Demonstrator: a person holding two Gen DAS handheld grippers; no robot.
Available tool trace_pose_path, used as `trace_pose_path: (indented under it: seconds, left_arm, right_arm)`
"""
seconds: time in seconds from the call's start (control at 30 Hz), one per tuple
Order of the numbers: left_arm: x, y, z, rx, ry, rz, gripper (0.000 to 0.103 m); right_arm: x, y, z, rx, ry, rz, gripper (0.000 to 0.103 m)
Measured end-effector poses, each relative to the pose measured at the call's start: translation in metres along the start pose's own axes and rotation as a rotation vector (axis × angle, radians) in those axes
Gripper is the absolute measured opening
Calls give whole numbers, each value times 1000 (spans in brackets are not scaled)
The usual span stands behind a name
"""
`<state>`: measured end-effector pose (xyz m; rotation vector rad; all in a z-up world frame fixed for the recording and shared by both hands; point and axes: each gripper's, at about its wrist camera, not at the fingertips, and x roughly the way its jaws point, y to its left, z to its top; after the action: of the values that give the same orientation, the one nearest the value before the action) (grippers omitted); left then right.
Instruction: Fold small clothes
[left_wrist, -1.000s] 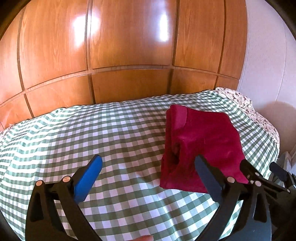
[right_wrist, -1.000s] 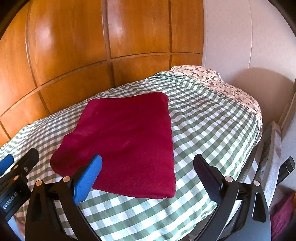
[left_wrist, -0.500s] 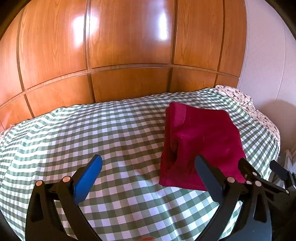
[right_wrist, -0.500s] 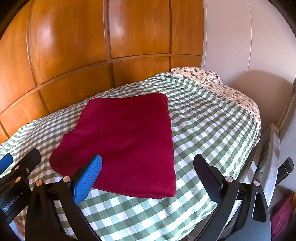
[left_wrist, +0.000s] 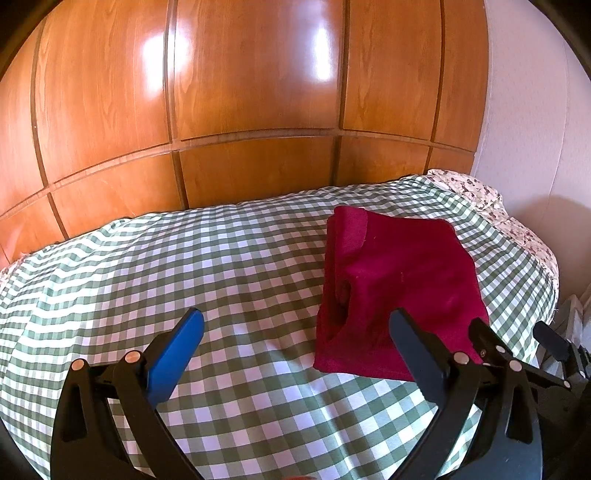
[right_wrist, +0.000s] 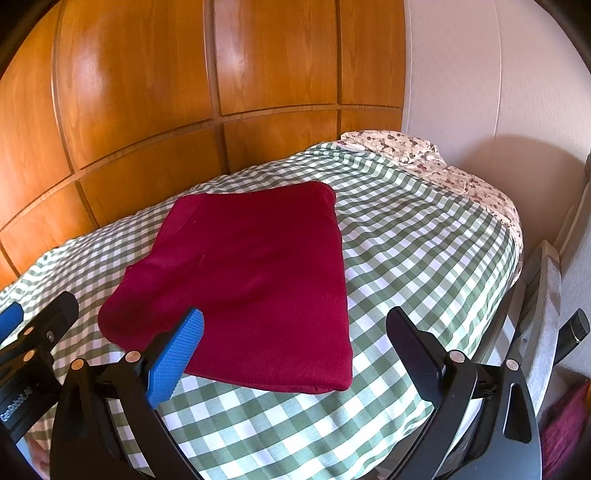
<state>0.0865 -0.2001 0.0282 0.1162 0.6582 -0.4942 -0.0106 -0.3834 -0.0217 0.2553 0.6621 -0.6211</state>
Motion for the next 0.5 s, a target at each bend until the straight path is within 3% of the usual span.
trace_pose_path:
  seconds: [0.5]
  left_arm:
    - [-9,1,0,9,-14,-5,100]
  right_arm:
    - [-2,2,-3,8,7,4,98]
